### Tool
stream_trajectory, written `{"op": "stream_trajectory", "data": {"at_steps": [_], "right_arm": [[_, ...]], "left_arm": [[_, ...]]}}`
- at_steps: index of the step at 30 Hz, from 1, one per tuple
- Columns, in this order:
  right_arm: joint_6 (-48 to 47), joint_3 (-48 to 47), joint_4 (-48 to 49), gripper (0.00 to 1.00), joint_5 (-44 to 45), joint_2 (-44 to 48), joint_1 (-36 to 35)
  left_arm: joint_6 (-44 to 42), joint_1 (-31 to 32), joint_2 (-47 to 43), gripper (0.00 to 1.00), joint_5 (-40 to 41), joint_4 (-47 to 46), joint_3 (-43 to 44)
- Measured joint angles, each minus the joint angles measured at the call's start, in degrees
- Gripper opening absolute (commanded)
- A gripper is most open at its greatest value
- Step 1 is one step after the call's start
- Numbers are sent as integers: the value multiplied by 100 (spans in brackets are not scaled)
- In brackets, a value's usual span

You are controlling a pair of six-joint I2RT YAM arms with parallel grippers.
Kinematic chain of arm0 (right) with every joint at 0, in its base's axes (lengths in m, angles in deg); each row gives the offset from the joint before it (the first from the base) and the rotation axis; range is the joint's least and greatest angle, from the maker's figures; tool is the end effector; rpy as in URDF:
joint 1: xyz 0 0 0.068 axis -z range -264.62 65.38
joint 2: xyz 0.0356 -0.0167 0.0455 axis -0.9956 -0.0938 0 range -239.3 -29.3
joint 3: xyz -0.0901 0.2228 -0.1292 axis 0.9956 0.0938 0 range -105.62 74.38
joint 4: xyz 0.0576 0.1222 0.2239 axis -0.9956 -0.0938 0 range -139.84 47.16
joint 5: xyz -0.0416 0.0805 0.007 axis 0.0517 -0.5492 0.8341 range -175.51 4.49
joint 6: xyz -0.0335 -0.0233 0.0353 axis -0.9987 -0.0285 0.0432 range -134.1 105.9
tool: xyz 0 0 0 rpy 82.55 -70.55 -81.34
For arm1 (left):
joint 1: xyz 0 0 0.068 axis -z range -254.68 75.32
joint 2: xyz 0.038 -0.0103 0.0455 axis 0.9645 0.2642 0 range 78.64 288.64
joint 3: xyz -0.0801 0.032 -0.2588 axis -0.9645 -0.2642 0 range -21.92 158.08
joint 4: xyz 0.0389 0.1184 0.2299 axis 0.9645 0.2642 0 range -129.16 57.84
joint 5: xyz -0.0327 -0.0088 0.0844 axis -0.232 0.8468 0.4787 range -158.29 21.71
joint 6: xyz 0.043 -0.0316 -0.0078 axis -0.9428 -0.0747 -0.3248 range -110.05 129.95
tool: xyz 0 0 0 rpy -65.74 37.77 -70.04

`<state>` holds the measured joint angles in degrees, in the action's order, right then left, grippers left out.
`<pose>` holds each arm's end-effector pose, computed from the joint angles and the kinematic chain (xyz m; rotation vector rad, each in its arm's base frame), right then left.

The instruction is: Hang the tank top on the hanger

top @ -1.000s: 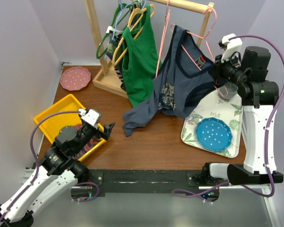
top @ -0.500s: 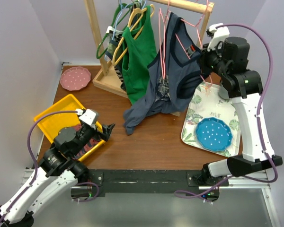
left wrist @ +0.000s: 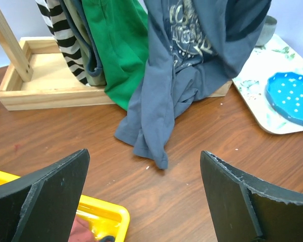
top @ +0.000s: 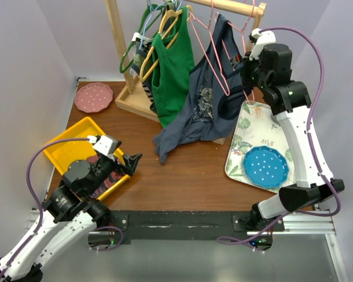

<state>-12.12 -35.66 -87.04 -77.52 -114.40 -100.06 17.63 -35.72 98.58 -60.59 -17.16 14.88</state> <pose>0.2881 0.0744 0.4983 -0.1294 1.8998 0.0732 0.0791 -0.0578 0.3223 0.3538 1.6469 -0.5044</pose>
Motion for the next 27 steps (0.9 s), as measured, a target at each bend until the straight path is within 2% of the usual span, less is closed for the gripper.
{"op": "stream_trajectory", "data": {"at_steps": [6, 7, 9, 10, 12, 13, 14, 19, 27], "right_arm": [[0, 387, 68, 22, -9, 11, -4], [-2, 411, 96, 36, -9, 24, -4], [-9, 437, 120, 53, -24, 72, -4], [-7, 442, 131, 68, -46, 107, -4], [-127, 444, 138, 81, -114, 236, -2], [-212, 444, 136, 92, -151, 328, -2], [-317, 444, 136, 98, -170, 450, -2], [-992, 446, 94, 99, -369, 1270, 20], [-2712, 1132, -697, 98, -2321, 2796, 83]], "left_arm": [[409, 0, 52, 100, 4, -33, 0], [494, 0, 79, 100, 15, -57, 0], [664, 0, 127, 100, 55, -105, -9], [719, 0, 142, 100, 87, -136, -17], [962, 0, 155, 100, 219, -186, -76], [1086, 0, 155, 100, 315, -186, -120], [1202, 0, 162, 100, 393, -186, -170], [1818, 0, 461, 100, 1078, -131, -278], [3147, -149, 1176, 89, 2509, 245, -286]]}}
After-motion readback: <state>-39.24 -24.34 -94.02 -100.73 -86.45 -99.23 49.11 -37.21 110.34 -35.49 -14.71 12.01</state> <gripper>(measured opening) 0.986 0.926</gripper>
